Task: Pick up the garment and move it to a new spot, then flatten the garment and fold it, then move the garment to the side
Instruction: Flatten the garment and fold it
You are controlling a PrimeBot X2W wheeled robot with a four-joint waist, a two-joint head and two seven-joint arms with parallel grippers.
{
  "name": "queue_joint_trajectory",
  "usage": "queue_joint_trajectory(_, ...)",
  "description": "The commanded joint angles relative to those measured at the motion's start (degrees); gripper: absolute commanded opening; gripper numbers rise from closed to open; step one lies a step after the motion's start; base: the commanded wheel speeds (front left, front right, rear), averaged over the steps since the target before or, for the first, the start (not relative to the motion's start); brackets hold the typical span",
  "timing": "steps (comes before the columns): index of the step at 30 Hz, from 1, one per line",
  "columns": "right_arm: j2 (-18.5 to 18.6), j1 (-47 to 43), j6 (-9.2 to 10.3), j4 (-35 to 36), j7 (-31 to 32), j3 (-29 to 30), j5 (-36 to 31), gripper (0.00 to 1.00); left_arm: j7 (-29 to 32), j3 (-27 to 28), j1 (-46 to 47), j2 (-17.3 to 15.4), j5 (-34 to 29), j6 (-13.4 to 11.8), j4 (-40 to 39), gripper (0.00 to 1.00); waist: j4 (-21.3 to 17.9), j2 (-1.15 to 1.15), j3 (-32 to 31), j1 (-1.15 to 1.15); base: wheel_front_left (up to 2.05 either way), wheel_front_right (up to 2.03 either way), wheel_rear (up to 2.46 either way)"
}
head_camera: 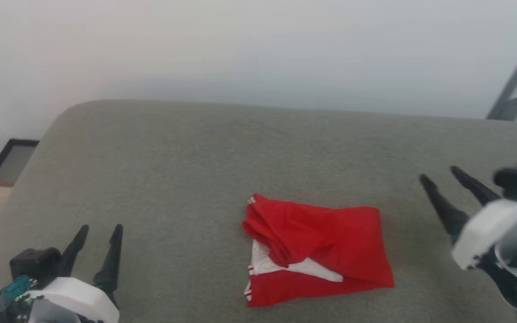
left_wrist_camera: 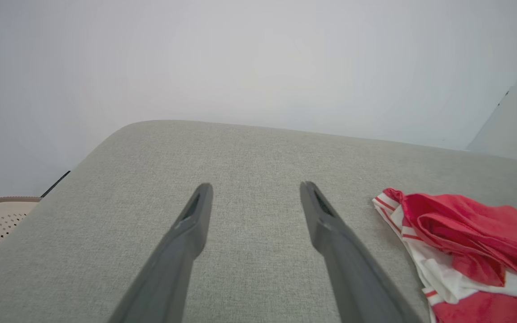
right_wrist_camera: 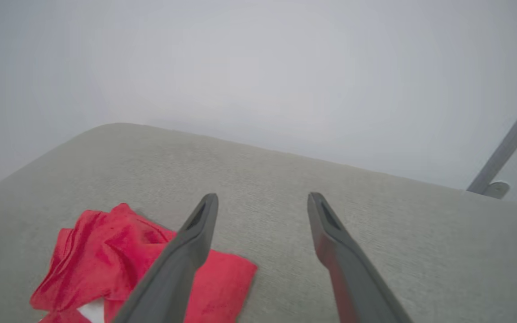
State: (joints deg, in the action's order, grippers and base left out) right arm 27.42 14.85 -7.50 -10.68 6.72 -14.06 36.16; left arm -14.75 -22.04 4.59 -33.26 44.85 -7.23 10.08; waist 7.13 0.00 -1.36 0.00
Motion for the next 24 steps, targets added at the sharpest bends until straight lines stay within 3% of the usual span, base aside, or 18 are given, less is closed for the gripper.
queue_joint_trajectory(1,0.09,-1.59,0.03,0.53,-1.59,1.02,-1.25,1.00,-0.32,0.48,-0.89,-0.03,-0.61,0.11,0.02,1.00,-1.54,0.00,-0.43,0.00,0.00,0.00,0.00)
queue_joint_trajectory(6,-0.72,-5.87,0.03,1.06,-5.05,5.59,-2.94,1.00,-0.42,1.44,-1.57,-0.09,-0.79,0.46,-0.02,1.00,-2.93,0.00,-0.73,0.00,0.00,0.00,0.00)
queue_joint_trajectory(14,-5.53,-13.88,0.03,3.52,-8.40,13.81,-5.92,1.00,-0.42,2.75,-2.85,0.10,-1.18,0.78,0.10,1.00,-3.89,0.00,-1.23,0.00,0.00,0.00,0.00)
queue_joint_trajectory(24,-9.36,-17.66,0.03,5.76,-7.33,16.33,-7.66,1.00,-0.46,4.03,-3.77,-0.37,-1.45,0.78,-0.84,1.00,-4.03,0.00,-1.26,0.00,0.00,0.00,0.00)
